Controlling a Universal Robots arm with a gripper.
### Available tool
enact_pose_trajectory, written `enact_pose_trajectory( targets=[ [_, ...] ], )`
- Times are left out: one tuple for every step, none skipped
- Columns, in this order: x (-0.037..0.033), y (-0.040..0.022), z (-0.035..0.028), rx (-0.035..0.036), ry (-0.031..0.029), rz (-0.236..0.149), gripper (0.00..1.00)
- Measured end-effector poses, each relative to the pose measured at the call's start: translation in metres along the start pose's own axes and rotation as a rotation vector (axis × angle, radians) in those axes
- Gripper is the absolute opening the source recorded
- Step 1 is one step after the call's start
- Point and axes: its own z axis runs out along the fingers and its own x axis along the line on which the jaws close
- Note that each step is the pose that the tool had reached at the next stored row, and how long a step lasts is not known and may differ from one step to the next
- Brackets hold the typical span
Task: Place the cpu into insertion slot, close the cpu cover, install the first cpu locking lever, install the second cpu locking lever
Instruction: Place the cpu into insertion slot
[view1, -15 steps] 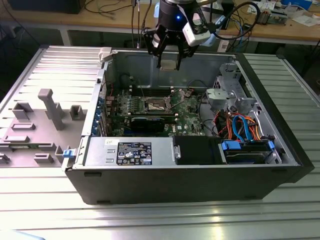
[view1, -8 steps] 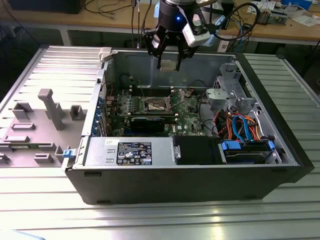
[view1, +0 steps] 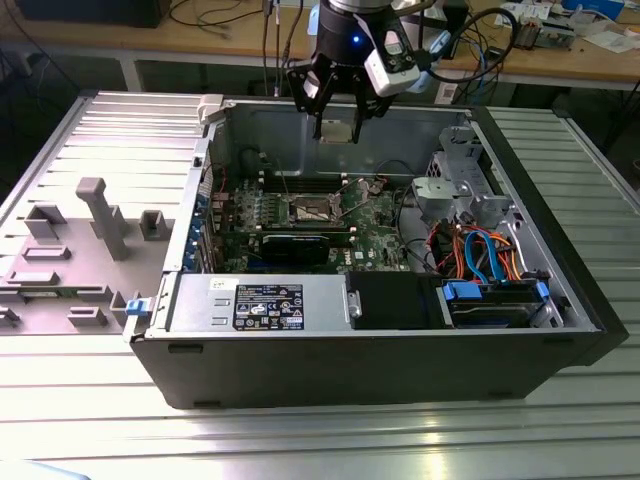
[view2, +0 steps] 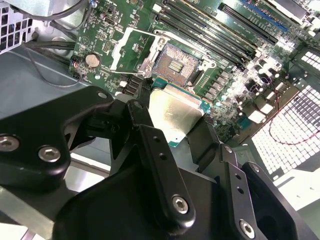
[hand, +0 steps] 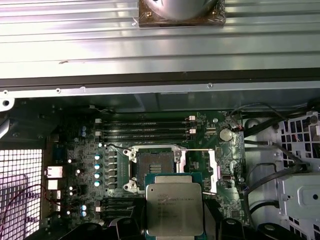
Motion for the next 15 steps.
enact_pose_trajectory(
  targets=[
    [0.0,0.0,0.0002,0.0,0.0,0.0,0.55],
    [0.0,-0.0001,0.0004,0.0,0.0,0.0,0.55],
    [0.0,-0.0001,0.0006,0.0,0.0,0.0,0.55],
    [0.0,-0.0001,0.0008,0.0,0.0,0.0,0.55],
    [0.0,-0.0002,0.0013,-0.0001,0.0,0.0,0.55],
    [0.0,-0.0002,0.0014,0.0,0.0,0.0,0.55],
    [0.0,-0.0003,0.0017,0.0,0.0,0.0,0.55],
    [0.0,-0.0003,0.0019,0.0,0.0,0.0,0.55],
    [0.0,-0.0004,0.0021,0.0,0.0,0.0,0.55],
    [0.0,-0.0004,0.0024,0.0,0.0,0.0,0.55],
    [0.0,-0.0004,0.0026,0.0,0.0,0.0,0.55],
    [0.0,-0.0005,0.0029,0.0,0.0,0.0,0.55],
    [-0.0001,-0.0005,0.0031,-0.0001,0.0,0.0,0.55],
    [-0.0001,-0.0005,0.0033,0.0,0.0,0.0,0.55],
    [-0.0001,-0.0006,0.0035,0.0,0.0,0.0,0.55]
  ],
)
